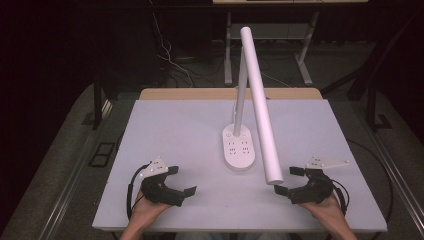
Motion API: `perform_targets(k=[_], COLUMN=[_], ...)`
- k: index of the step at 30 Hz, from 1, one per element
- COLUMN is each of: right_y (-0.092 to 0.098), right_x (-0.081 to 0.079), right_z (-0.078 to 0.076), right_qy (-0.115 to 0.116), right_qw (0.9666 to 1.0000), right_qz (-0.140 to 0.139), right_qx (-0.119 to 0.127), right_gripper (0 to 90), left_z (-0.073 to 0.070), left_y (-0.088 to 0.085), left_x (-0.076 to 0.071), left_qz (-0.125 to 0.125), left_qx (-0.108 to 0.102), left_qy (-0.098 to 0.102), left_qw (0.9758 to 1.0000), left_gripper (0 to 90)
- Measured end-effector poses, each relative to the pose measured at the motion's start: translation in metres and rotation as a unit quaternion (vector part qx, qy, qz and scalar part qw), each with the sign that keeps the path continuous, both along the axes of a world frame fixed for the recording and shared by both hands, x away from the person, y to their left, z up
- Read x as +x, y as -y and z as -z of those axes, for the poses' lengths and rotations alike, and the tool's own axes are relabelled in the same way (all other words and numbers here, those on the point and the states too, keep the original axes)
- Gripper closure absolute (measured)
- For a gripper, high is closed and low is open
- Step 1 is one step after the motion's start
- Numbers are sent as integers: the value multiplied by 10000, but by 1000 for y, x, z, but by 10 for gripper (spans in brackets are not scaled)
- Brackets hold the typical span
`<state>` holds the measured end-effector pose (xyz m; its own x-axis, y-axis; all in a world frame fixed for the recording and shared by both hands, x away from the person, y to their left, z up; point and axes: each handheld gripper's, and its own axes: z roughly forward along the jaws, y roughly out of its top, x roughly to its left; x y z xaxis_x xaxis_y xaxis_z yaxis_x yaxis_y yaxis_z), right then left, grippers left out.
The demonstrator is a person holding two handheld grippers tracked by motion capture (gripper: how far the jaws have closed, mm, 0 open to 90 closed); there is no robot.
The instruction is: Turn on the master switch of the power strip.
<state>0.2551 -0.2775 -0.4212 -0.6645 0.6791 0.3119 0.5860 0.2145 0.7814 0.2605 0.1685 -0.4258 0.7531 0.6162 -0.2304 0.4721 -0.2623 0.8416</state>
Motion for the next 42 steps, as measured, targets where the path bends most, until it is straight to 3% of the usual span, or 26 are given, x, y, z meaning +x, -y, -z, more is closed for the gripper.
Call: perform_targets(k=[23,42], right_y=[2,4], right_x=[1,0], right_z=[0,0], right_qy=[-23,2], right_qw=[10000,10000], right_qz=[14,35], right_qx=[-54,-42], right_gripper=[1,1], left_z=[-20,-47], left_y=[10,18], left_x=[17,44], left_qz=[358,490], left_qx=[378,560], left_qy=[-275,-275], left_qw=[9983,9968], left_gripper=[0,0])
